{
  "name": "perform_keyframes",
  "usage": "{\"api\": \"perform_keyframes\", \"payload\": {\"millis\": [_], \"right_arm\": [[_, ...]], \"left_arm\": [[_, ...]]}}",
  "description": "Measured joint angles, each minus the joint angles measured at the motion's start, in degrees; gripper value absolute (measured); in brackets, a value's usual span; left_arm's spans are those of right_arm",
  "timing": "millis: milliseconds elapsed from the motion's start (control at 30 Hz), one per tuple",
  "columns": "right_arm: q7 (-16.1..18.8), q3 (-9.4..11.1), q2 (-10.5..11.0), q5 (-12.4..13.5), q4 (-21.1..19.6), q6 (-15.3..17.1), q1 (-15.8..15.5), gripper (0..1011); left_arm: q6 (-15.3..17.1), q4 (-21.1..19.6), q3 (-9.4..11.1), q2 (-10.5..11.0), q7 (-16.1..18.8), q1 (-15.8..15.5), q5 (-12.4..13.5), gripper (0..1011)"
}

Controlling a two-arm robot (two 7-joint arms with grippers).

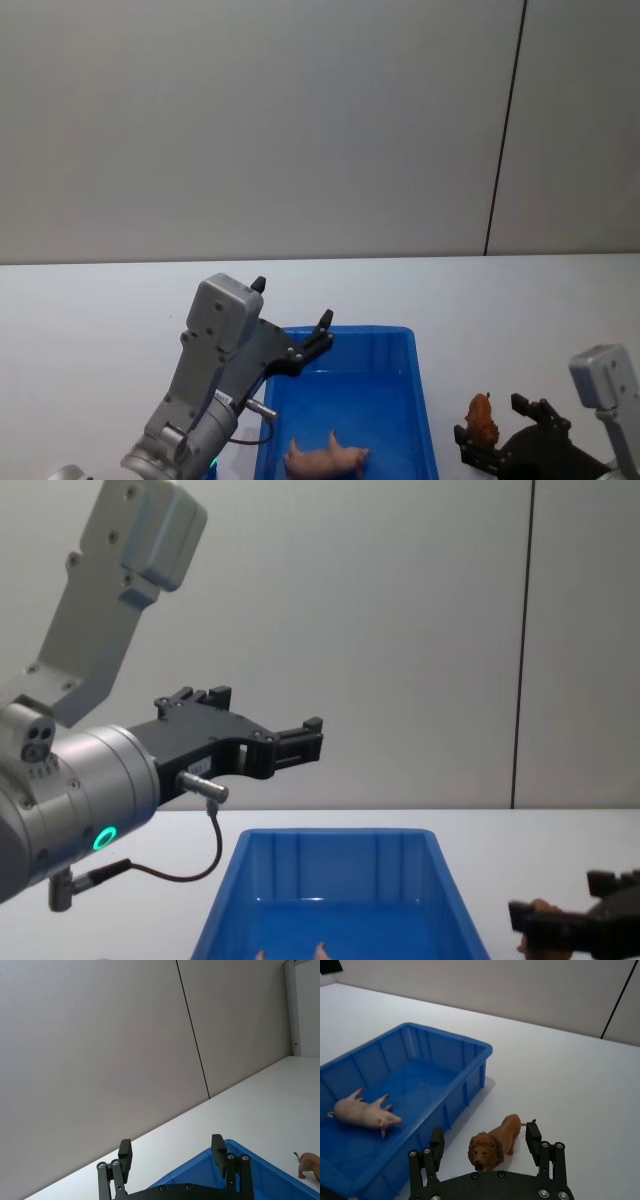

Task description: Pick up the two dolls from the table and place them into the box.

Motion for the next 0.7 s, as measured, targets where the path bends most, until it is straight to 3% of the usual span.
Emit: {"api": "perform_keyframes", "payload": {"millis": [300,633,700], "right_arm": [[-0.35,-0.56,-0.89,-0.74,2.84,0.6,0.6,968],[-0.52,-0.91,-1.82,-0.85,4.96,0.75,1.46,745],[-0.67,-0.99,-2.06,-0.85,5.44,0.53,1.65,646]], "left_arm": [[0.0,0.0,0.0,0.0,0.0,0.0,0.0,1001],[0.0,0.0,0.0,0.0,0.0,0.0,0.0,1001],[0.0,0.0,0.0,0.0,0.0,0.0,0.0,1001]]}}
